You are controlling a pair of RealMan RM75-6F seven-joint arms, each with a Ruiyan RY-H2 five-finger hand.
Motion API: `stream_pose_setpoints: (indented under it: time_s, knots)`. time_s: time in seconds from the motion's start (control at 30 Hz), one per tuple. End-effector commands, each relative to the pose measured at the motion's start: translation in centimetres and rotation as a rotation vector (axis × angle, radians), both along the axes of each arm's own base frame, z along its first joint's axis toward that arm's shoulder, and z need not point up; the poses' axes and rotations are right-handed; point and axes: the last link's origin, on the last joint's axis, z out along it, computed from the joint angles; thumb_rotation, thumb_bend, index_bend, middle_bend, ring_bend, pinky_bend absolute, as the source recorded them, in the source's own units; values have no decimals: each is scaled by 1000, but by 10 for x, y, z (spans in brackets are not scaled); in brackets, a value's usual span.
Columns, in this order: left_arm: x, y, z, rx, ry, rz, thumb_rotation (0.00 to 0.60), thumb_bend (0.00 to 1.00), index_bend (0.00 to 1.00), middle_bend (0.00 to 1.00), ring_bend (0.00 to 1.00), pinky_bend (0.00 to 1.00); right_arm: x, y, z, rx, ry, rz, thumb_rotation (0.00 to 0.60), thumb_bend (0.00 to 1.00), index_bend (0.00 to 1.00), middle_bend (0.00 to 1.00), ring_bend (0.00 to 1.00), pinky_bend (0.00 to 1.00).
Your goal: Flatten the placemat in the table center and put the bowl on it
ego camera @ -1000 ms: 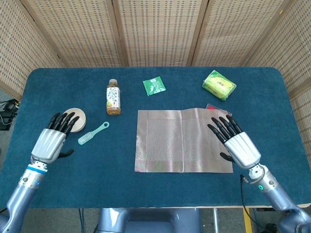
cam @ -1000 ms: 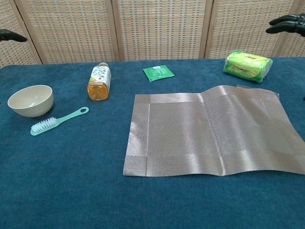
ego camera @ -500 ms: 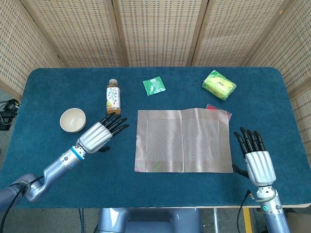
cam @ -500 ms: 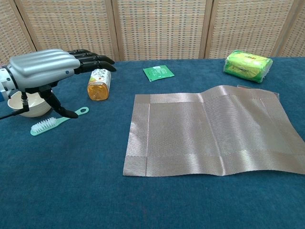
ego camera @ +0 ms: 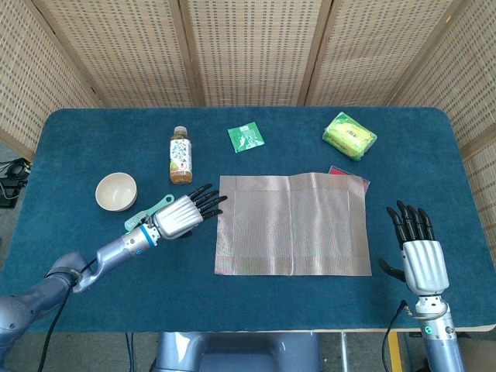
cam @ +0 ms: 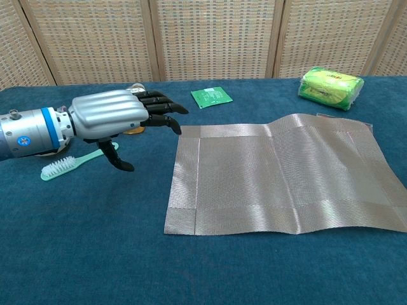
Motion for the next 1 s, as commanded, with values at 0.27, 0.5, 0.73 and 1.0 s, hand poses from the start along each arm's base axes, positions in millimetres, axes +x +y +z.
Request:
stream_pose_setpoints:
  time_s: [0.27, 0.5, 0.73, 1.0]
  knots:
    - [18, 4, -38, -32, 11, -1, 600, 0, 235, 0, 0, 0, 0, 0, 2, 19, -37, -12, 600, 0, 49, 0, 0, 0]
    - [26, 6, -49, -31, 33, -13, 600, 0, 252, 0, 0, 0, 0, 0, 5, 8, -43, -9, 600, 0, 43, 0, 0, 0]
    - [34, 7, -60, -26, 45, -16, 600, 0, 278, 0, 0, 0, 2, -1, 8, 0, -53, -2, 600, 0, 43, 0, 0, 0]
    - [43, 6, -66, -30, 42, -38, 600, 123, 332, 0, 0, 0, 3, 0, 11, -12, -47, 2, 600, 0, 44, 0, 0, 0]
